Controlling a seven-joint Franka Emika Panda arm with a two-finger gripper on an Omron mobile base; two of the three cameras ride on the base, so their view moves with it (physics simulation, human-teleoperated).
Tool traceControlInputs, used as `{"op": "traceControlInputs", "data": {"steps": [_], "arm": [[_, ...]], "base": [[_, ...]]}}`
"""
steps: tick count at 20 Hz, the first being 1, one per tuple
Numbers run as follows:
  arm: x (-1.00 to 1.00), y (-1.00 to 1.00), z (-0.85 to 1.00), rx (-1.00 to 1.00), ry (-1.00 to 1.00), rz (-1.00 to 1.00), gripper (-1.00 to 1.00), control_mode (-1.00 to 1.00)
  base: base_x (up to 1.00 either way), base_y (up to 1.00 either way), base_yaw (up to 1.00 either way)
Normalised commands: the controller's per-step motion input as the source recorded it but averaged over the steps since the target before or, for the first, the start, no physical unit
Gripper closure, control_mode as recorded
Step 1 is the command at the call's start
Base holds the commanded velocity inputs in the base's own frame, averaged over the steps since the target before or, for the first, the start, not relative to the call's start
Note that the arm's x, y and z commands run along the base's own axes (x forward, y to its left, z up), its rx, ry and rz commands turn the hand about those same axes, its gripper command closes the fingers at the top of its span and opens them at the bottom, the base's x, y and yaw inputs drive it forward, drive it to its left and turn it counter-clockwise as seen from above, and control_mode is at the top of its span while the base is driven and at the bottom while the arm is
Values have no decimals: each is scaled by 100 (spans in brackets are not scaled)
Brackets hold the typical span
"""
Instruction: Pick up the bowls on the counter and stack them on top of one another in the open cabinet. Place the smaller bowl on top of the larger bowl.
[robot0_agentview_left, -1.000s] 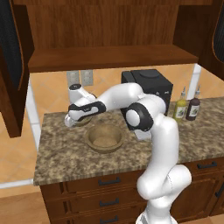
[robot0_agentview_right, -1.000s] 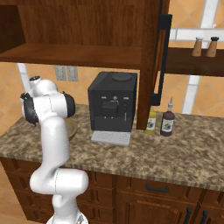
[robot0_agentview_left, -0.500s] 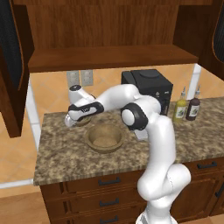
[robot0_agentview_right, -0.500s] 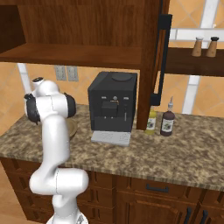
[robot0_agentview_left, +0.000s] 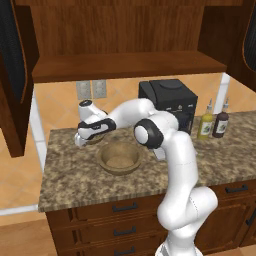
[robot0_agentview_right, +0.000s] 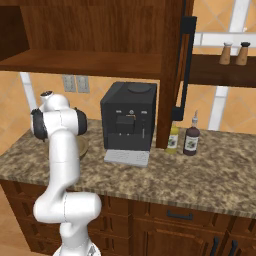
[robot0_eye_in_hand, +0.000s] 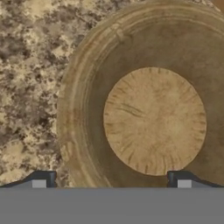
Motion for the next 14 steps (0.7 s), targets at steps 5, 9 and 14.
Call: {"op": "traceControlInputs", "data": {"steps": [5, 9, 14], "arm": [[0, 0, 0, 0, 0, 0, -100, -100], [0, 0, 0, 0, 0, 0, 100, -100], [0, 0, 0, 0, 0, 0, 100, -100]], "base": [[0, 0, 0], [0, 0, 0], [0, 0, 0]]}}
